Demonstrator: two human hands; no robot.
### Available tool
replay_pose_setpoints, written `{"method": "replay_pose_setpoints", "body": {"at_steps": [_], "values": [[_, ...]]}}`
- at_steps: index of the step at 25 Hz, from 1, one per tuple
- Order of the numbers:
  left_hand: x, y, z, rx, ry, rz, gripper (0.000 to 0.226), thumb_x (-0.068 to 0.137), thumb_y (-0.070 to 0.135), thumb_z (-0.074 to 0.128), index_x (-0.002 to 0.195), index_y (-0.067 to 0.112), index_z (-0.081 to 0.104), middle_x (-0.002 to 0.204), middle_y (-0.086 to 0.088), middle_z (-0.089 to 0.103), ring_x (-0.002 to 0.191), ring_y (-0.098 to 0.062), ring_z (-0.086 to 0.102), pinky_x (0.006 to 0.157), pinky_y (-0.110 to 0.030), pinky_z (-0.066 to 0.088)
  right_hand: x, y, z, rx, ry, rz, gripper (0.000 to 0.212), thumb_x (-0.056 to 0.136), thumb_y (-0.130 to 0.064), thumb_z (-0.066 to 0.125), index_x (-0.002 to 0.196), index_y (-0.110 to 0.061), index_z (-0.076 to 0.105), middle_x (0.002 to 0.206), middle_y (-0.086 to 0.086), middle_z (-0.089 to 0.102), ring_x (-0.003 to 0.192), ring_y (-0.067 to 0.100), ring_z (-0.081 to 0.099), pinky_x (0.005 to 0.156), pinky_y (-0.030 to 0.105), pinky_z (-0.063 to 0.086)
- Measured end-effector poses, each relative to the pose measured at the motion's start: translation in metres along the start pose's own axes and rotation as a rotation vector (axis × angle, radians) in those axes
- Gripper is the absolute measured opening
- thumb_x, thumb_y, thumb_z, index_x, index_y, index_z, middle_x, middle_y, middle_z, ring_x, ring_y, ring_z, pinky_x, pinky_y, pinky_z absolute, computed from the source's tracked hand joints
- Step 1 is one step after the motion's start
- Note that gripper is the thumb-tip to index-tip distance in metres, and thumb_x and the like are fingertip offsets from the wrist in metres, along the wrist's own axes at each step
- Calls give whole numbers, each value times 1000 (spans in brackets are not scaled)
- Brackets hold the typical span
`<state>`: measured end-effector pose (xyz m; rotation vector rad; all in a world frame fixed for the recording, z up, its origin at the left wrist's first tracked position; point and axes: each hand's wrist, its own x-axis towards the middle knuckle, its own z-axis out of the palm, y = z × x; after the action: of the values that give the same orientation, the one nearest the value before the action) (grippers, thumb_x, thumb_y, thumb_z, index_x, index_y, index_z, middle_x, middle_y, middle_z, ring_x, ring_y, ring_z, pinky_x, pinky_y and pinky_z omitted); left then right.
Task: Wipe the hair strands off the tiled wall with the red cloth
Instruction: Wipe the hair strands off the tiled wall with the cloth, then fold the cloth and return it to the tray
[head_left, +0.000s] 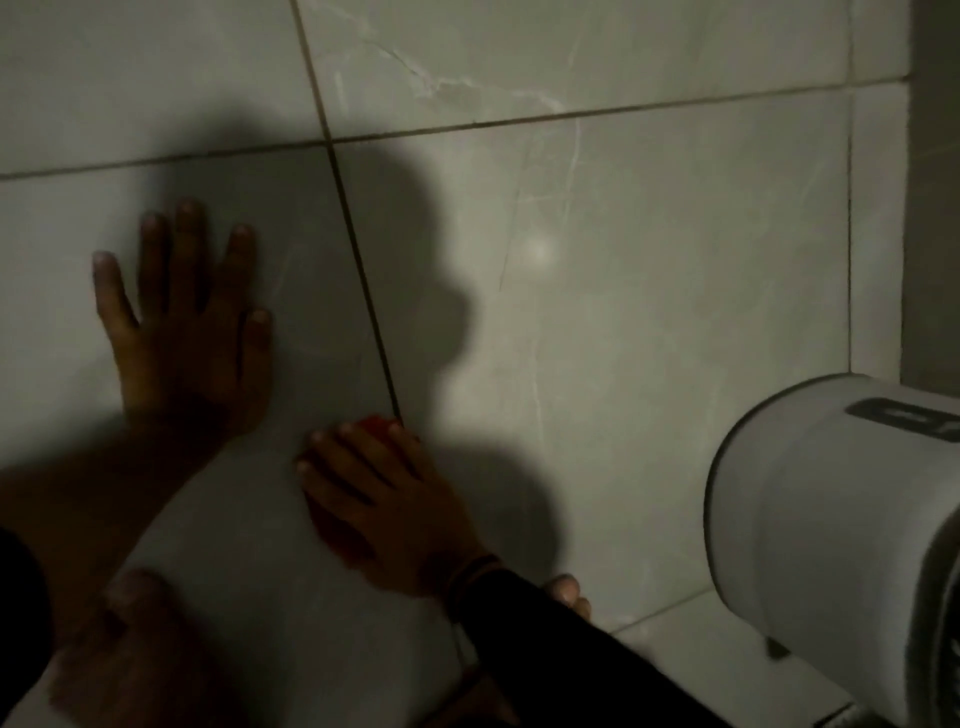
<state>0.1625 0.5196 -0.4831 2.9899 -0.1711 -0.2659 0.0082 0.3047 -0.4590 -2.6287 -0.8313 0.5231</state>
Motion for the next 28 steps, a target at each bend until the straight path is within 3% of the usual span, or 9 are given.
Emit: {"method": "replay_pose_setpoints", "body": {"at_steps": [3,5,7,9,12,14,19,23,28], "values": [[3,8,-14,-37,-85,-5,73,107,51,24,176,30,9,185,-13,0,171,-43,0,125,-41,-31,-64,43,-20,8,73,137,51,115,-38,39,161,-19,48,169,11,48,159,36,39,136,54,19],[0,-3,-9,7,-173,-85,73,109,53,26,175,29,6,185,-15,-2,170,-44,1,132,-53,-14,-89,87,-30,63,144,551,55,111,-32,47,163,-14,45,171,17,43,160,40,38,136,56,23],[2,14,-28,45,-347,-148,73,108,50,38,173,26,13,184,-19,5,169,-47,8,132,-66,7,-105,115,-55,425,261,1009,58,112,-22,47,167,-8,36,175,18,34,165,37,30,138,56,18],[1,65,-72,-14,-506,-181,65,104,48,47,161,18,38,173,-25,30,160,-48,31,126,-71,28,-117,105,-96,977,518,1224,53,114,-7,49,165,-3,36,166,16,49,153,32,49,136,57,28],[-29,178,-144,-357,-730,-155,65,108,49,52,163,16,49,172,-16,45,158,-36,43,130,-49,33,-141,60,-166,1431,772,1342,32,114,-9,50,145,-13,55,115,-1,73,97,21,71,93,45,65],[-53,261,-194,-588,-911,-112,63,109,45,54,164,16,50,173,-9,46,162,-27,41,128,-29,28,-169,30,-216,1515,862,1406,13,112,-13,56,123,-17,61,102,2,72,89,22,70,71,32,67],[-92,404,-303,-891,-1199,-50,20,103,21,69,120,22,78,109,-1,81,107,-22,75,79,-13,60,-257,-19,-320,1680,1208,1480,10,106,-9,63,107,-16,70,106,10,79,98,23,77,75,32,67],[-107,491,-354,-778,-1289,118,38,95,7,74,125,29,69,114,-14,79,95,-21,74,98,-39,63,-336,-11,-363,1765,1425,1611,27,95,-6,53,114,-11,72,120,24,77,116,51,69,98,71,59],[-119,598,-337,-579,-1158,423,45,93,19,71,135,34,67,101,0,78,88,-14,73,86,-36,65,-408,58,-371,1669,1470,1763,35,96,0,49,106,-24,73,102,6,76,105,34,68,78,36,59]]}}
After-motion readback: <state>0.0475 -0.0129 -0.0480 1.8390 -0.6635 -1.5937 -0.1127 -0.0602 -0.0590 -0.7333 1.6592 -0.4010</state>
